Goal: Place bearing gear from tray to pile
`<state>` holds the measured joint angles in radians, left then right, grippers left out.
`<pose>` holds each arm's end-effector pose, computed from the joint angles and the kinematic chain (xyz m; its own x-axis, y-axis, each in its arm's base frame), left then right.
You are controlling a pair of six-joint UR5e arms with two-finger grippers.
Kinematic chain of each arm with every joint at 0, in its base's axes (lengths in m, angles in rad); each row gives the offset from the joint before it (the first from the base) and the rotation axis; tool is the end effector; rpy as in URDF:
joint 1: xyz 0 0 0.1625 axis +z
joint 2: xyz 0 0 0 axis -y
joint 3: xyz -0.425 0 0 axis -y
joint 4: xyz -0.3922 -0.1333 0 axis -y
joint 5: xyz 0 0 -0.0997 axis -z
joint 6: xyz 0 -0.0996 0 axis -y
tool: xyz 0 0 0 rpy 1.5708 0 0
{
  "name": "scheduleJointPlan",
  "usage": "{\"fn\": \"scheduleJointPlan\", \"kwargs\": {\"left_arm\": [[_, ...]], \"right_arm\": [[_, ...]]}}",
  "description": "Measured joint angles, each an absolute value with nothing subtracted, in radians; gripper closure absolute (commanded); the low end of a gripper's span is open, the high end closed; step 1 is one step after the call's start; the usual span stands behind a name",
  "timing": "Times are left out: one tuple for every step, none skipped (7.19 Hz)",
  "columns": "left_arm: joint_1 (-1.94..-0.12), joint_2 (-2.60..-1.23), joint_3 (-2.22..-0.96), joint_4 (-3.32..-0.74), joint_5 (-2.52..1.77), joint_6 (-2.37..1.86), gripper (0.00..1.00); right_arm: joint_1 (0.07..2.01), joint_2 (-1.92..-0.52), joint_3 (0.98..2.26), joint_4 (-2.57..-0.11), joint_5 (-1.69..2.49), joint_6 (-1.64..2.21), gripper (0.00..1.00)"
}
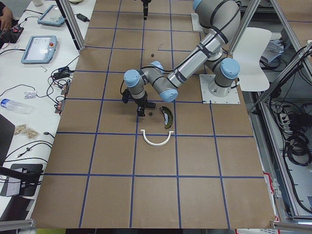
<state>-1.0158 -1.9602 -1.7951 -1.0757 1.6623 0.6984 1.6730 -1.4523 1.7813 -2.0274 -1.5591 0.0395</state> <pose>0.1944 -0.5492 0.2195 -0.9890 0.1478 0.0066 0.1471 0.9778 0.1490 0.1881 -0.5165 0.3717 -0.9978 -0.0645 -0.0166 -0.0618 0.9900 -0.1267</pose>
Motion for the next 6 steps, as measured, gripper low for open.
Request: {"fn": "scheduleJointPlan", "kwargs": {"left_arm": [[-1.076,-1.956,-1.743,-1.103,1.655,0.64,0.0],[-1.164,-1.947,-1.692,-1.146,1.648,0.543,0.0],[-1.255,-1.94,-1.66,-1.173,1.63,0.434,0.0],[-1.346,-1.935,-1.646,-1.184,1.589,0.316,0.0],[-1.433,-1.937,-1.645,-1.185,1.551,0.203,0.0],[-1.525,-1.947,-1.647,-1.175,1.535,0.119,0.0]], "right_arm": [[1.632,-1.488,1.745,-1.98,-1.554,0.005,0.0],[1.615,-1.507,1.712,-1.92,-1.552,-0.008,0.0],[1.605,-1.521,1.688,-1.841,-1.555,-0.012,0.0],[1.596,-1.534,1.663,-1.785,-1.559,-0.013,0.0],[1.591,-1.541,1.627,-1.759,-1.561,-0.013,0.0],[1.588,-1.543,1.585,-1.73,-1.562,-0.013,0.0]]}}
